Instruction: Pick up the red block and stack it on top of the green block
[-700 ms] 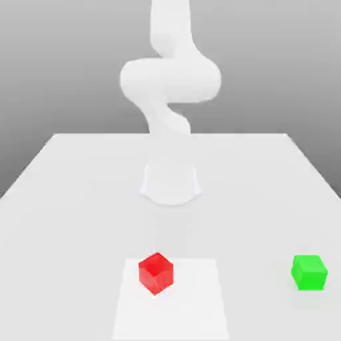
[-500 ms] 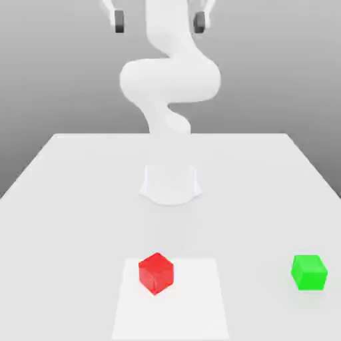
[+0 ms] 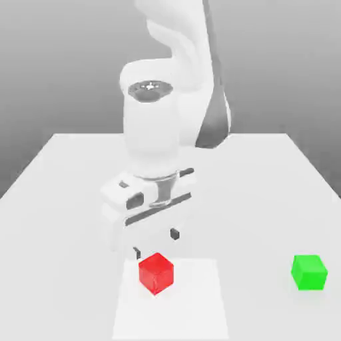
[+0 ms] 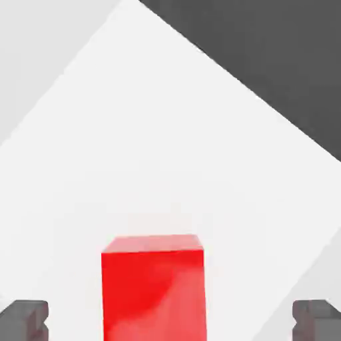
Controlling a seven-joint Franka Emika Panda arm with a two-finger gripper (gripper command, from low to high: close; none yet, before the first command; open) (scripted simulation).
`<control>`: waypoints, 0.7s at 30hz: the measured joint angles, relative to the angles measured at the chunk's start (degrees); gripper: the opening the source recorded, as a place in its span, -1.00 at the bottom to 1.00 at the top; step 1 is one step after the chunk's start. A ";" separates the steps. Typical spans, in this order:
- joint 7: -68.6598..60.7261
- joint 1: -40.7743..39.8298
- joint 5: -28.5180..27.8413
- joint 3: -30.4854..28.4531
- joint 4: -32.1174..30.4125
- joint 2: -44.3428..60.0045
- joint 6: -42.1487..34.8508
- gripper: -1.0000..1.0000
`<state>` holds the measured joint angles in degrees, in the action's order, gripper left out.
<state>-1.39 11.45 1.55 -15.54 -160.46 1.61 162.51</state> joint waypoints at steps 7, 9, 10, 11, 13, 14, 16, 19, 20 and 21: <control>-6.84 -3.54 9.01 5.81 1.32 9.62 7.82 0.00; -8.20 -5.38 10.97 8.15 1.58 11.97 9.74 -1.00; -8.20 -5.38 10.97 8.15 1.58 11.97 9.74 -1.00; -8.19 -5.38 10.96 8.15 1.58 11.97 9.73 -1.00; -8.15 -5.39 10.91 8.15 1.58 11.96 9.65 -1.00; -8.12 -5.40 10.89 8.15 1.58 11.96 9.60 -1.00; -8.10 -5.48 10.83 8.22 1.58 11.94 9.63 -1.00; -5.70 -3.49 7.43 5.38 1.18 8.50 6.86 -1.00; -4.64 -3.08 5.96 4.60 0.99 7.14 5.78 -1.00; -3.68 -2.70 4.61 3.90 0.80 5.77 4.68 -1.00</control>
<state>-5.07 8.76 6.16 -11.64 -159.66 7.38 167.19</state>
